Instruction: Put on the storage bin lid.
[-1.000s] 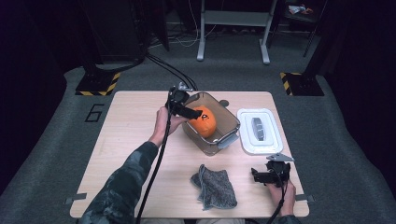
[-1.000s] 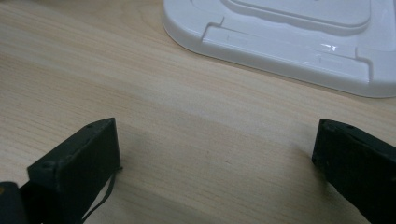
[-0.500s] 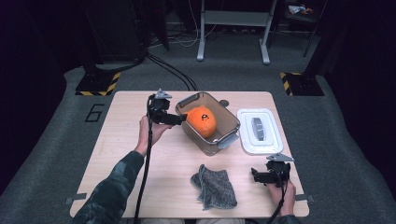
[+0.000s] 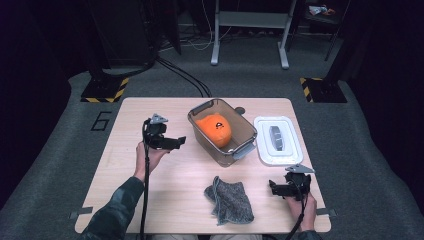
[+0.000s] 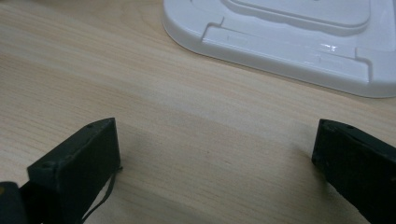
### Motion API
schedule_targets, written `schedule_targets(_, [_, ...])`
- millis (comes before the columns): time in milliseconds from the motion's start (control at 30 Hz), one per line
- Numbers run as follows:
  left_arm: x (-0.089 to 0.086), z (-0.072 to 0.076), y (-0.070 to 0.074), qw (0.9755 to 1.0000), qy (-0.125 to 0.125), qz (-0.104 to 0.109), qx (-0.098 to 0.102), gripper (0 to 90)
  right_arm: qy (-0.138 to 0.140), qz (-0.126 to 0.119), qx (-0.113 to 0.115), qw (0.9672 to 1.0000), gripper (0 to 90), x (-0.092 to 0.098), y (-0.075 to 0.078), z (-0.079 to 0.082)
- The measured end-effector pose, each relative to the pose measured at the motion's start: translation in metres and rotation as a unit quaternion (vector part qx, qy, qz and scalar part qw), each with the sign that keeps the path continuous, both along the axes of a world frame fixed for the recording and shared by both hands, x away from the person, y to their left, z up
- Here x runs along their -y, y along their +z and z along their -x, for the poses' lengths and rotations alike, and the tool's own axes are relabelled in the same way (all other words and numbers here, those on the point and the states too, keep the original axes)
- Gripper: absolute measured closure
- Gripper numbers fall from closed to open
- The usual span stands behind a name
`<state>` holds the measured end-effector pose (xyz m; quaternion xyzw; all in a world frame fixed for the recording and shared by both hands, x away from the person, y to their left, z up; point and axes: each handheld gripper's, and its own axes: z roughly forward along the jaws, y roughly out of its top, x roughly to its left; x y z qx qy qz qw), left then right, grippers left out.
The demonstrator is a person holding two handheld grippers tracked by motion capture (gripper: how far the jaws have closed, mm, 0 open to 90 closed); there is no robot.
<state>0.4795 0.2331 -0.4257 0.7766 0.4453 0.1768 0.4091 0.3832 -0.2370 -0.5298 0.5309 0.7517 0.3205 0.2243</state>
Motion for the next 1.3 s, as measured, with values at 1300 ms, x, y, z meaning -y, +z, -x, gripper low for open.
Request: schedule_targets(1300, [-0.011, 0.026, -0.103, 0.9958, 0.031, -0.082, -0.023, 3.0, -0.003, 0.000, -0.008, 1.0000, 3.2, 0.007, 0.018, -0.016])
